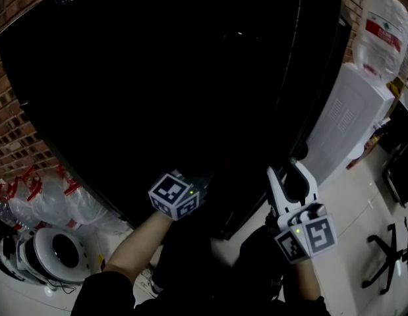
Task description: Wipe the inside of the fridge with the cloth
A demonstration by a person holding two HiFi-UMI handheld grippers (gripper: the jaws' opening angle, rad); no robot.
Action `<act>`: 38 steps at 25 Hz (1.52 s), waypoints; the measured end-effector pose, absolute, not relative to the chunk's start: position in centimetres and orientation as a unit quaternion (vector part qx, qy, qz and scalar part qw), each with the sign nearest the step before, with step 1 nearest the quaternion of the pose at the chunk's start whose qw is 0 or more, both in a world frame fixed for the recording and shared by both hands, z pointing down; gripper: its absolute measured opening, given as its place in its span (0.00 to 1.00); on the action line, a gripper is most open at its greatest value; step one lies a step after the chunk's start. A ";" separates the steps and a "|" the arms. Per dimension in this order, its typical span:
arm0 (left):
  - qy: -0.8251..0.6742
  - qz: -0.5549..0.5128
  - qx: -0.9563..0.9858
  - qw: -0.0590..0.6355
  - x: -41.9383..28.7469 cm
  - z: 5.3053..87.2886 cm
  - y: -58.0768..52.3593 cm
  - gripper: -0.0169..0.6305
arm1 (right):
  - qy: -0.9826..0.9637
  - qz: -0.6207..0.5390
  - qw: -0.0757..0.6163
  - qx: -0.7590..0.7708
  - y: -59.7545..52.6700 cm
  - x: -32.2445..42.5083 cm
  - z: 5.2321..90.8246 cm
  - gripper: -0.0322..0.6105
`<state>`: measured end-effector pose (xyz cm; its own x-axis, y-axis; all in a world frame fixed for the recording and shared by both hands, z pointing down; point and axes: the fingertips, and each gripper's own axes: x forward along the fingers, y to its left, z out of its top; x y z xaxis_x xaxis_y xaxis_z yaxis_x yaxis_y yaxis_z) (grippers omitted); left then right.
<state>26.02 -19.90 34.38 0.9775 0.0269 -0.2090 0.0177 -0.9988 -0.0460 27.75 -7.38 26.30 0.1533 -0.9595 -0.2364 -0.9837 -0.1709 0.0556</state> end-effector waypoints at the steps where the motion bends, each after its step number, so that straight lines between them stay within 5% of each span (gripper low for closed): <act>1: -0.005 0.103 -0.994 0.026 26.2 34.4 -20.2 0.10 | 0.642 0.111 0.057 -0.757 -7.4 27.7 26.3 0.32; 38: 0.119 0.080 -0.989 -0.028 31.4 35.5 -35.9 0.10 | 0.642 0.136 0.041 -0.753 -7.4 27.7 26.5 0.32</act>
<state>31.39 -35.95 35.53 0.9589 -0.2402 -0.1509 -0.2312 -0.9700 0.0750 27.67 -7.43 26.49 0.1388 -0.9561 -0.2580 -0.9785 -0.1724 0.1127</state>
